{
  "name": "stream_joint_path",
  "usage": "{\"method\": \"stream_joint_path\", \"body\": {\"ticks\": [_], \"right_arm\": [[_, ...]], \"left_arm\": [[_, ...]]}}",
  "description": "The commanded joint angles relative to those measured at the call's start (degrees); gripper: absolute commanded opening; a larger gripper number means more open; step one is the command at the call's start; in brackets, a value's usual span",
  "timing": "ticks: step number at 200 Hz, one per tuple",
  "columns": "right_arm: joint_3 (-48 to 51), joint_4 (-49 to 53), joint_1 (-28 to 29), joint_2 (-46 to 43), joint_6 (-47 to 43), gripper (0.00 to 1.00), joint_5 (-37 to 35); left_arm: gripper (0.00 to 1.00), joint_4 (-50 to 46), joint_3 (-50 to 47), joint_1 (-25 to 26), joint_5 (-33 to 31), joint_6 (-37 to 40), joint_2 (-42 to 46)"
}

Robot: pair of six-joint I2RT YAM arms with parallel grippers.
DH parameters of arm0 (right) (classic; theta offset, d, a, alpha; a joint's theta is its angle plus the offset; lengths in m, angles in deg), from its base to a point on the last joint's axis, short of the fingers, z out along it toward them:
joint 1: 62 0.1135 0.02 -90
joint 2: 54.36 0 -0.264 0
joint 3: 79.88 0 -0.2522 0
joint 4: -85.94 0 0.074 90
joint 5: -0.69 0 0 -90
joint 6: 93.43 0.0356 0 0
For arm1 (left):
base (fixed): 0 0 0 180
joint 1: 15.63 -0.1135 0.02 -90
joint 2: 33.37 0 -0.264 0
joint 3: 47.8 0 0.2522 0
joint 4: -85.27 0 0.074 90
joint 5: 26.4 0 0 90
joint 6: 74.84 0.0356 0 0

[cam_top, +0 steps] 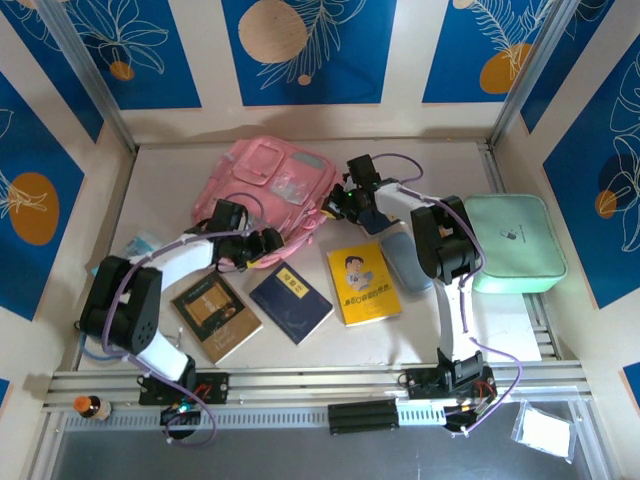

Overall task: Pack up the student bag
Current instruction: Unzip the student bag at the top-center of the table.

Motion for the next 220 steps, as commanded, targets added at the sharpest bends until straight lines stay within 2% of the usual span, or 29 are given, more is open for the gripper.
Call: {"method": "stream_joint_path", "body": {"ticks": [1,37,68,108,153,194,220], "right_arm": [[3.01,0.85,-0.51,-6.21,0.11,0.02,0.86],[6.00,-1.04,-0.29,-10.34,2.67,0.01,-0.01],[6.49,-2.57,0.26,-11.69,6.88,0.01,-1.58],[5.89,-3.07,0.81,-12.74,11.62,0.01,-2.31],[9.21,-2.53,1.83,-16.74,14.45,0.00,-2.90],[14.58,-4.70,3.79,-21.16,18.28,0.00,-4.15],[15.91,-5.64,4.65,-22.11,19.62,0.00,-4.07]], "left_arm": [[0.83,7.02,5.62,-2.10,-0.80,1.60,-5.13],[0.83,4.41,13.96,-2.60,-5.20,5.56,-9.91],[0.85,3.79,12.20,-0.74,-11.47,6.26,-4.25],[0.85,1.11,7.22,8.71,-21.08,6.72,4.43],[0.82,-5.56,6.54,20.03,-34.17,3.30,6.86],[0.69,0.98,4.38,22.12,-30.28,2.68,5.67],[0.54,1.73,7.28,23.46,-29.39,4.03,2.16]]}}
